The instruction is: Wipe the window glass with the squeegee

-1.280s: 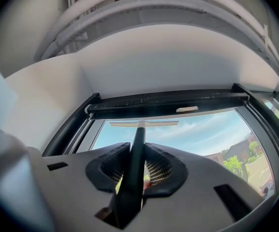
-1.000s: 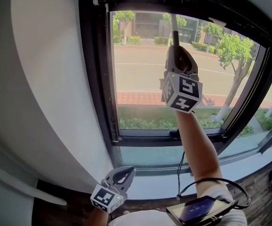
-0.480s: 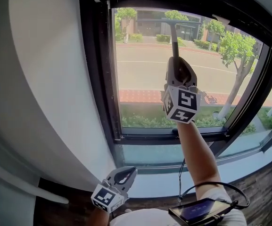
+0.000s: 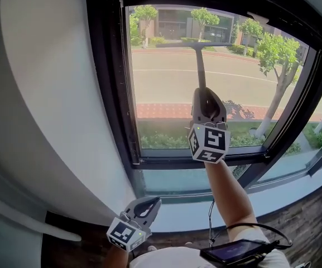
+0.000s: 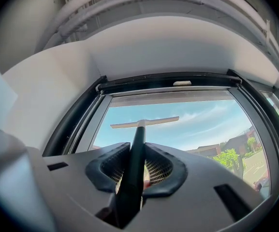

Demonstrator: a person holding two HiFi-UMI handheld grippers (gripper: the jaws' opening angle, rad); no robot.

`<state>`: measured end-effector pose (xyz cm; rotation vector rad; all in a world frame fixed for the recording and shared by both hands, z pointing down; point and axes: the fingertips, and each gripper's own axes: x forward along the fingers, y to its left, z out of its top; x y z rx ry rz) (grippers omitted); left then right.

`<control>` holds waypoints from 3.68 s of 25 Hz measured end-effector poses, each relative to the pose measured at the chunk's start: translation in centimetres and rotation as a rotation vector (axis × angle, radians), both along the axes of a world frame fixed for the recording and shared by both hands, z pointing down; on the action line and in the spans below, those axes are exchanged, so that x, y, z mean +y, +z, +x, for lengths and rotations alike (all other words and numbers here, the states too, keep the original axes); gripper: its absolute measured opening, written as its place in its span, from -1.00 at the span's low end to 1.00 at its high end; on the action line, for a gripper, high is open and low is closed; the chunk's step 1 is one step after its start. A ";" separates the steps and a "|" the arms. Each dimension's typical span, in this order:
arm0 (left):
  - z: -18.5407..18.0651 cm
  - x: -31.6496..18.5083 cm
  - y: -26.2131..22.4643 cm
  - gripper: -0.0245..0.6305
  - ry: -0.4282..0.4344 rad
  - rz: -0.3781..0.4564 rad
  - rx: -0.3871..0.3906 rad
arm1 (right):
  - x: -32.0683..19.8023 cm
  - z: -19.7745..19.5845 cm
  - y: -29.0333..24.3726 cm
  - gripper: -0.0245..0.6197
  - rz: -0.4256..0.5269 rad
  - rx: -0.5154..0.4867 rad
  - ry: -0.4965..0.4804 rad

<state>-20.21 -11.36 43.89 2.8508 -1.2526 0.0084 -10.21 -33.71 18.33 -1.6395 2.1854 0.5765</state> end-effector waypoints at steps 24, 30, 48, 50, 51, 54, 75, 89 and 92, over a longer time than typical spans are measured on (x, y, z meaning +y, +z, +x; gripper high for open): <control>0.7 0.9 1.1 -0.86 -0.016 -0.050 -0.012 | 1.4 0.8 12.3 -0.61 -0.176 -0.044 -0.010; 0.6 1.1 1.5 -0.86 -0.018 -0.063 -0.021 | 1.6 1.1 15.7 -0.61 -0.232 -0.070 -0.004; 1.0 1.2 1.8 -0.86 -0.008 -0.077 -0.034 | 2.3 2.4 24.2 -0.61 -0.368 -0.048 0.022; 0.9 1.3 1.9 -0.86 -0.009 -0.079 -0.034 | 2.4 2.4 24.9 -0.61 -0.382 -0.042 0.024; 0.9 1.3 1.9 -0.86 -0.007 -0.080 -0.034 | 2.5 2.5 25.3 -0.61 -0.390 -0.039 0.026; 1.0 1.3 2.1 -0.86 0.001 -0.082 -0.037 | 2.6 2.6 26.7 -0.61 -0.418 -0.036 0.029; 1.3 1.4 2.7 -0.85 0.006 -0.094 -0.042 | 2.9 3.4 36.3 -0.61 -0.584 0.022 0.060; 1.1 1.5 2.9 -0.85 0.004 -0.098 -0.048 | 3.0 4.4 42.3 -0.61 -0.726 0.058 0.069; 0.9 1.4 3.0 -0.86 -0.003 -0.100 -0.047 | 3.0 4.4 42.5 -0.61 -0.727 0.063 0.064</control>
